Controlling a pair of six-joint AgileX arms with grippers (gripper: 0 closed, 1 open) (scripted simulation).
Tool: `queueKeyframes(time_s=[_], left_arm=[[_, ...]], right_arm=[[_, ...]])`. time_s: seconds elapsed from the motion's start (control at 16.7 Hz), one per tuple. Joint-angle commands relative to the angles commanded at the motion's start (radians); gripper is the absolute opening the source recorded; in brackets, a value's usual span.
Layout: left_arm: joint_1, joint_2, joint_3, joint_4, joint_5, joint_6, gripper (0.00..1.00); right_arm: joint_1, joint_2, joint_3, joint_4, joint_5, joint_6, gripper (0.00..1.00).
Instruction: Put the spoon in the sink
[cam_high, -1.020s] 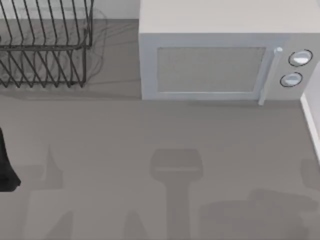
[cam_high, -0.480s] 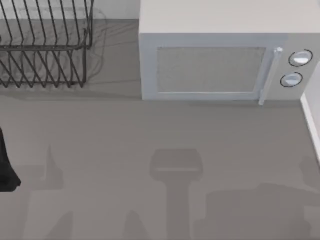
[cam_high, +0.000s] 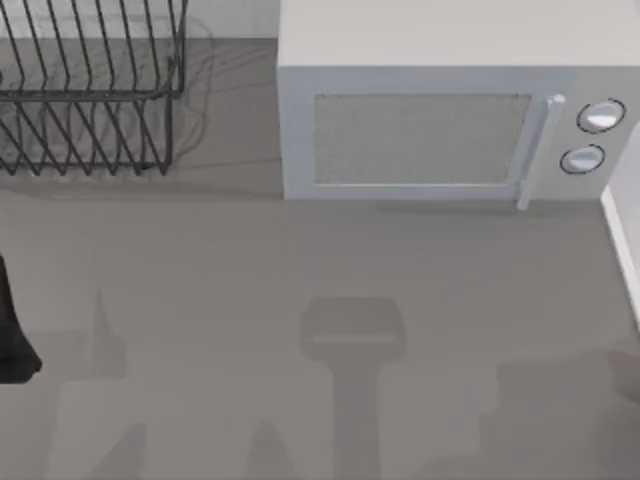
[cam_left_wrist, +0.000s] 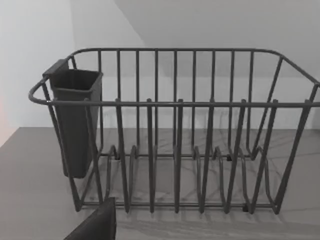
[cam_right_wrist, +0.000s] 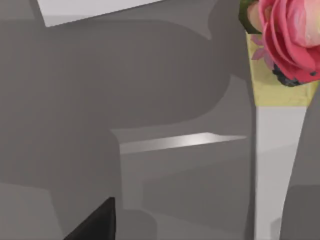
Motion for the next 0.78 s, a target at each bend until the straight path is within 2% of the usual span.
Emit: queueKeyframes(time_s=[0.18, 0.48, 0.78], left_arm=[[0.000, 0.000, 0.000, 0.000, 0.000, 0.000, 1.00], [0.000, 0.000, 0.000, 0.000, 0.000, 0.000, 1.00], [0.000, 0.000, 0.000, 0.000, 0.000, 0.000, 1.00]], right_arm=[[0.000, 0.056, -0.060, 0.109, 0.000, 0.002, 1.00], [0.000, 0.067, -0.072, 0.129, 0.000, 0.003, 1.00], [0.000, 0.067, -0.072, 0.129, 0.000, 0.003, 0.62]])
